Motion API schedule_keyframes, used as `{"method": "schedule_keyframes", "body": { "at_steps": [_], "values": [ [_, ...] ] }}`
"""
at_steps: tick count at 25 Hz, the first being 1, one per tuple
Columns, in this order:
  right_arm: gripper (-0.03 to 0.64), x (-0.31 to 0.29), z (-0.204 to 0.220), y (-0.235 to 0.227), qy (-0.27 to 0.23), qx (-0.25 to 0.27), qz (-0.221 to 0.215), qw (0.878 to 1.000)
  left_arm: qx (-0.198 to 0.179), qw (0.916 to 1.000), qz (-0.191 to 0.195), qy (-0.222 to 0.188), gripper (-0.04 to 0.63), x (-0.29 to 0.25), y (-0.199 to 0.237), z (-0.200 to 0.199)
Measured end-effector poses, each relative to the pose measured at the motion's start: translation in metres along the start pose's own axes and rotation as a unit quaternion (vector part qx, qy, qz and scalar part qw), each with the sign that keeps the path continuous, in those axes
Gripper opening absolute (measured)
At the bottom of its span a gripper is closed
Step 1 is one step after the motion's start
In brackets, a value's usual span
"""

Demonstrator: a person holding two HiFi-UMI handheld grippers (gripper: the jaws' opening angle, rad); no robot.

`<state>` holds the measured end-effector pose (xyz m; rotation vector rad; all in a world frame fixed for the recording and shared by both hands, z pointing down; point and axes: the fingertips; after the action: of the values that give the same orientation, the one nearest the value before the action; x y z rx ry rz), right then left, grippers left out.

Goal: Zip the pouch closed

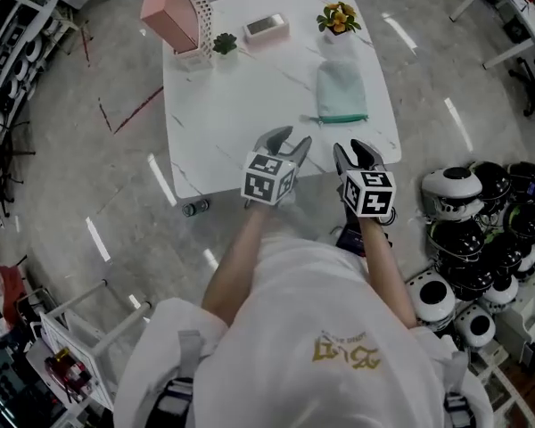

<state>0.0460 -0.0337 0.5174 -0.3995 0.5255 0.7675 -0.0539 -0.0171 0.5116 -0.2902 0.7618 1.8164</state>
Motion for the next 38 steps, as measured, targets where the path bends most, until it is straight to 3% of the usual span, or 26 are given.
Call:
{"method": "schedule_keyframes", "body": {
  "at_steps": [8,14,23,38],
  "values": [
    [0.172,-0.039,0.011,-0.01,0.038,-0.033,0.043,0.998,-0.029,0.997,0.051,0.051,0.207,-0.038,0.029,-0.001],
    [0.17,-0.06,0.02,-0.011,0.06,-0.038,0.057,0.996,-0.067,0.9901,0.08,0.094,0.202,-0.06,0.035,0.008],
    [0.158,-0.088,0.034,-0.01,0.094,-0.023,0.057,0.994,-0.164,0.9663,0.112,0.164,0.173,-0.089,0.039,0.028],
    [0.138,-0.112,0.046,-0.008,0.13,0.012,0.056,0.99,-0.272,0.9272,0.141,0.216,0.186,-0.121,0.036,0.044]
  ]
}}
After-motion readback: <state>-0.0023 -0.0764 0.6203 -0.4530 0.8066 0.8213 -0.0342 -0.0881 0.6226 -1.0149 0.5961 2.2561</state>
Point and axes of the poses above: the fingertips, and each gripper's own axes: x backward along the fingers, y to its left, z out of its underside, and after that the axes turned 6 degrees about x, right-handed
